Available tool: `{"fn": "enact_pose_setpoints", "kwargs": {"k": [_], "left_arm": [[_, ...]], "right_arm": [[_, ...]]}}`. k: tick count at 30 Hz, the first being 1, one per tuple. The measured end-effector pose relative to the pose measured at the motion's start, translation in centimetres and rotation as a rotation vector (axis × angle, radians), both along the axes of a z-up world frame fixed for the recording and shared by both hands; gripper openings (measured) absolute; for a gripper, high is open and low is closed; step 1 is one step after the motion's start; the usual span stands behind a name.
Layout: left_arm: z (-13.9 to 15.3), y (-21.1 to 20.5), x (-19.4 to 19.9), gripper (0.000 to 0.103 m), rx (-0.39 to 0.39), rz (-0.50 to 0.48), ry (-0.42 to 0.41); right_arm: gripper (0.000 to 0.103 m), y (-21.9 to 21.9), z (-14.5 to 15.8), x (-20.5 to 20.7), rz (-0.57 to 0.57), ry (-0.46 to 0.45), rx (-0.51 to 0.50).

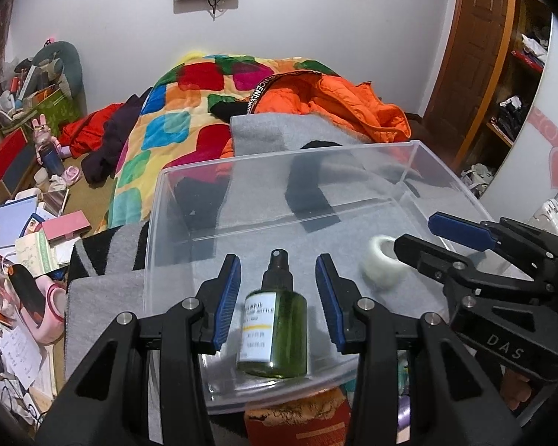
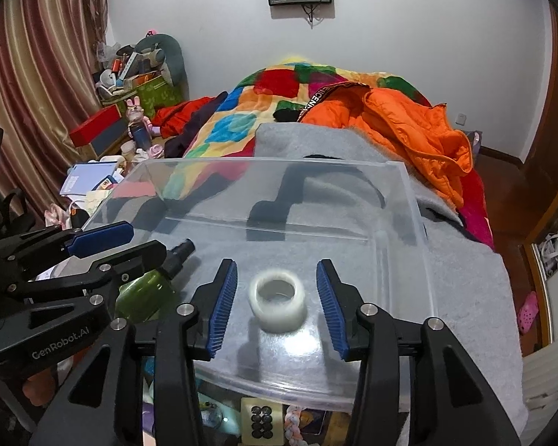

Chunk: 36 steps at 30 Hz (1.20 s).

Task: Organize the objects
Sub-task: 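Drop the green bottle into the clear box with the left tool while the right drops the tape, then grasp the red tea packet with the left tool while the right grasps the black bottle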

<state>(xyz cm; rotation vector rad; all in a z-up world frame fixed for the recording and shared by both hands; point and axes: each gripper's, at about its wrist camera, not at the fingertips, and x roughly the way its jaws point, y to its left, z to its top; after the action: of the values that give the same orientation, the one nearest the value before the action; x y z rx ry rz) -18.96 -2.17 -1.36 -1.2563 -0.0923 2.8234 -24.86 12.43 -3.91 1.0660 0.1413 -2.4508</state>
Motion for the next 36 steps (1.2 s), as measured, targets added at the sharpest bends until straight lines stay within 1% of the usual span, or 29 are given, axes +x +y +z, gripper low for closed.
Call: {"fn": "enact_pose_setpoints", "kwargs": {"k": [1,2,3,5,8,10,12,15,17,20,22,24,27,36], "left_arm": [[0.1,0.0,0.1,0.044,0.003,-0.002,0.0],[0.2,0.1,0.2,0.045,0.004,-0.005,0.001],[0.4,0.1,0.4,0.049,0.005,-0.006,0.004],[1.0,0.1,0.9,0.054,0.007,-0.008,0.017],[1.7,0.1,1.7,0.064,0.012,-0.008,0.033],[2.3,0.1,2.3,0.071,0.013,-0.007,0.045],[2.9,0.0,3.1,0.073,0.01,-0.009,0.061],[3.8,0.0,4.4,0.074,-0.013,-0.005,0.091],[4.2,0.0,5.3,0.076,-0.014,-0.01,0.103],[4.4,-0.1,6.5,0.081,-0.009,-0.015,0.111],[4.3,0.0,7.3,0.083,-0.019,-0.011,0.114],[4.0,0.0,7.8,0.084,-0.027,-0.01,0.11],[3.1,0.1,8.6,0.084,-0.023,-0.013,0.09],[-0.8,0.4,9.5,0.084,-0.059,-0.031,-0.006]], "right_arm": [[0.045,0.0,0.1,0.2,0.0,0.006,0.0],[0.05,0.1,0.3,0.3,-0.004,0.013,-0.001],[0.056,0.3,0.5,0.5,-0.01,0.021,-0.004],[0.06,0.7,1.1,0.9,-0.016,0.037,-0.016],[0.062,1.1,1.8,1.5,-0.012,0.049,-0.022],[0.066,1.5,2.4,2.2,-0.014,0.071,-0.016],[0.07,1.9,2.9,2.9,-0.015,0.098,-0.009],[0.07,2.4,3.5,4.1,-0.006,0.13,-0.007],[0.07,2.7,3.7,4.9,-0.002,0.144,-0.005],[0.07,3.1,3.8,6.2,0.002,0.155,0.001],[0.07,3.3,3.7,6.8,0.002,0.157,0.007],[0.07,3.6,3.3,7.5,0.003,0.152,0.008],[0.07,3.9,2.6,8.2,0.017,0.12,-0.007],[0.07,3.3,0.3,10.1,0.054,0.057,-0.005]]}}
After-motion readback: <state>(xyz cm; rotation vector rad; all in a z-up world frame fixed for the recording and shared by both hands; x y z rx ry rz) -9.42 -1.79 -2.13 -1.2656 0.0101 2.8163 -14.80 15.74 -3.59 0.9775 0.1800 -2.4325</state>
